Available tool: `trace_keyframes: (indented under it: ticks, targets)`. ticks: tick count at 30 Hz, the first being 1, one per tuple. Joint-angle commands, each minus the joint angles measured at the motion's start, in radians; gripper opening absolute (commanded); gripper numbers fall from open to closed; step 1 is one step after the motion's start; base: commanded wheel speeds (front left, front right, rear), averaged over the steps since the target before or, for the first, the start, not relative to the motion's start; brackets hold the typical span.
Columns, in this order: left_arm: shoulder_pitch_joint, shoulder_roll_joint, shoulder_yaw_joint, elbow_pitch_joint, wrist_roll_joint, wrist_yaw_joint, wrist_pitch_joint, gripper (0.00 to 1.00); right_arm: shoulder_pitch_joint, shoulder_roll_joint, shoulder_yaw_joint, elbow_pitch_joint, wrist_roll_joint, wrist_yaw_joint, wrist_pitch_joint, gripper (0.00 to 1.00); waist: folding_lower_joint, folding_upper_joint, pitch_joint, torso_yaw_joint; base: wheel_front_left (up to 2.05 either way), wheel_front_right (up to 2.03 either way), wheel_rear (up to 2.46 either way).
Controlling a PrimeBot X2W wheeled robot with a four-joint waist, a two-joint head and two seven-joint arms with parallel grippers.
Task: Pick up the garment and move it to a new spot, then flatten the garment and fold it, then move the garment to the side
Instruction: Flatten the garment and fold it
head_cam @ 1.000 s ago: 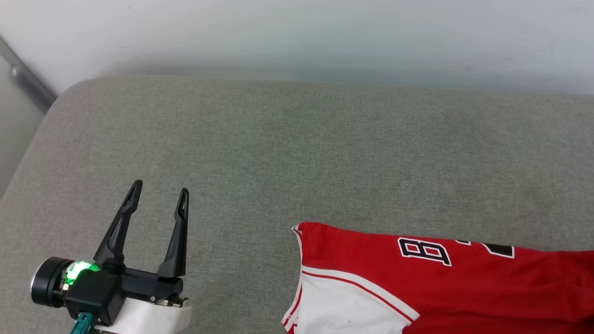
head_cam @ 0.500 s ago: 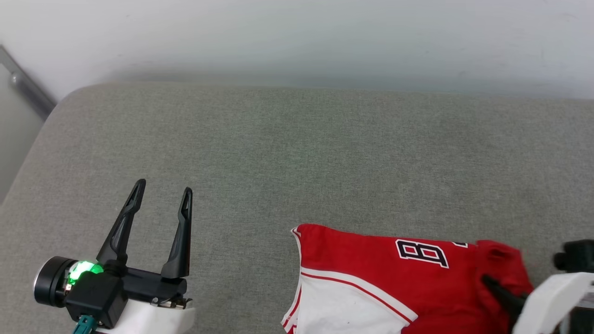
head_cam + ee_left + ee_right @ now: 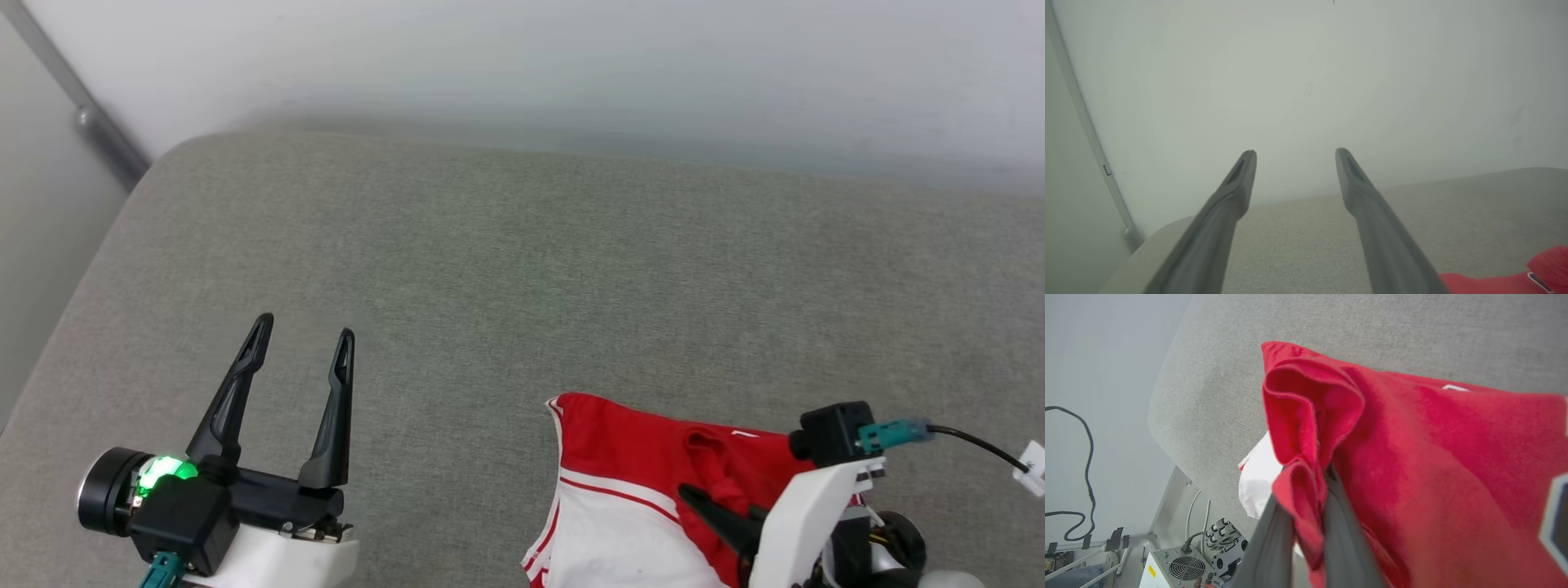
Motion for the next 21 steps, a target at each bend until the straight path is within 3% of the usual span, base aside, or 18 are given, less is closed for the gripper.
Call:
trace_keyframes:
  ticks: [1,10,11,12,17,21]
  targets:
    - [-0.012,-0.001,-0.001,-0.004,-0.003,0.000,-0.002,1.00,-0.018,0.006,0.013,0.012,-0.001,0.000,-0.014,0.00,0.0000,0.0000,0.002,0.014,0.00,0.00,0.00]
    - [-0.004,-0.004,0.007,0.001,-0.007,0.000,-0.002,1.00,-0.064,0.006,0.105,0.126,0.032,0.000,-0.101,0.00,0.0000,0.0000,0.001,0.053,0.00,0.00,0.00]
    - [-0.001,-0.005,0.005,0.005,-0.008,0.000,-0.002,1.00,-0.072,0.006,0.109,0.136,0.033,0.000,-0.115,0.70,0.0000,0.0000,0.001,0.057,0.00,0.00,0.00]
    - [0.000,-0.005,0.003,0.007,-0.009,0.000,-0.002,1.00,-0.074,0.006,0.119,0.145,0.038,0.000,-0.123,1.00,0.0000,0.0000,0.000,0.059,0.00,0.00,0.00]
    - [0.004,0.000,0.008,0.013,-0.012,0.000,-0.002,1.00,-0.076,0.004,0.182,0.143,0.118,0.000,-0.131,1.00,0.0000,0.0000,-0.010,0.062,0.00,0.00,0.00]
    - [0.013,0.003,0.015,0.014,-0.011,0.000,-0.002,1.00,-0.106,0.004,0.173,0.128,0.091,0.000,-0.140,1.00,0.0000,0.0000,-0.021,0.050,0.00,0.00,0.00]
